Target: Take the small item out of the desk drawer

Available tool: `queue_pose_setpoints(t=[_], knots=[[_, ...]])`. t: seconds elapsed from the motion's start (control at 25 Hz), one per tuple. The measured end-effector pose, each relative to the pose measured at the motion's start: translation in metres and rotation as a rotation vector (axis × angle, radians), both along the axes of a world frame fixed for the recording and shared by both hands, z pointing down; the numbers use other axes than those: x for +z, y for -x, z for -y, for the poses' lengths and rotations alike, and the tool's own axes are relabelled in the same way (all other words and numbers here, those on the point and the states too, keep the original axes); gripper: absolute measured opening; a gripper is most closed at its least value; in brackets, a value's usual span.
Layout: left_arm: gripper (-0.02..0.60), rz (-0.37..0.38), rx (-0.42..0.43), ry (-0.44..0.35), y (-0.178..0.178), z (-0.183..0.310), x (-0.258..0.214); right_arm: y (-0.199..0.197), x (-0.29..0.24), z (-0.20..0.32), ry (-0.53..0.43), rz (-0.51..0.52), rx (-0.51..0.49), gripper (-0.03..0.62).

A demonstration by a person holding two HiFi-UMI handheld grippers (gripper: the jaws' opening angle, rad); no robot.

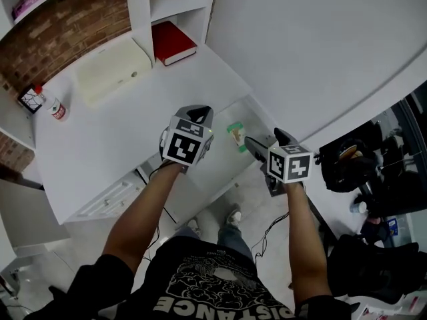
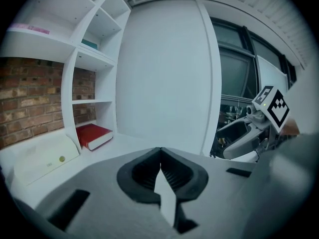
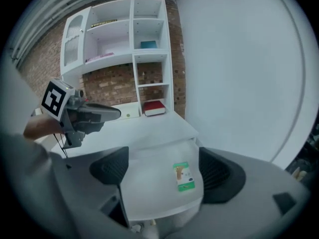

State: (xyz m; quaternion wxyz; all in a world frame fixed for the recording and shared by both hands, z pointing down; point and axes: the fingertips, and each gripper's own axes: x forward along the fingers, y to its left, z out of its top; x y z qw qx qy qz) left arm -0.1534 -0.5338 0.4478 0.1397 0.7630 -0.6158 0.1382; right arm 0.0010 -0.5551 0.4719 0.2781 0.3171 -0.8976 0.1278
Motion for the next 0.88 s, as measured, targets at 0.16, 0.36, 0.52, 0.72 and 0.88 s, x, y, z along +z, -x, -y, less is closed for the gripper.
queue_pose_setpoints(t=[0.16,0.36,0.52,0.72,0.88], knots=[[0.006,-0.019,-0.007,0.027,-0.003,0.004,0.019,0.016,0.026,0.016,0.032,-0.050,-0.064,0.443],[0.006,-0.066,-0.026,0.055,-0.012,0.021,0.050,0.023,0.071,0.038,0.085,-0.141,-0.141,0.453],[0.006,-0.069,-0.041,0.078,-0.019,0.033,0.075,0.032,0.104,0.054,0.145,-0.174,-0.188,0.455],[0.006,-0.059,-0.073,0.081,-0.015,0.047,0.088,0.041,0.143,0.073,0.212,-0.237,-0.229,0.456],[0.006,-0.048,-0.135,0.075,-0.001,0.056,0.094,0.046,0.170,0.084,0.242,-0.292,-0.273,0.460]])
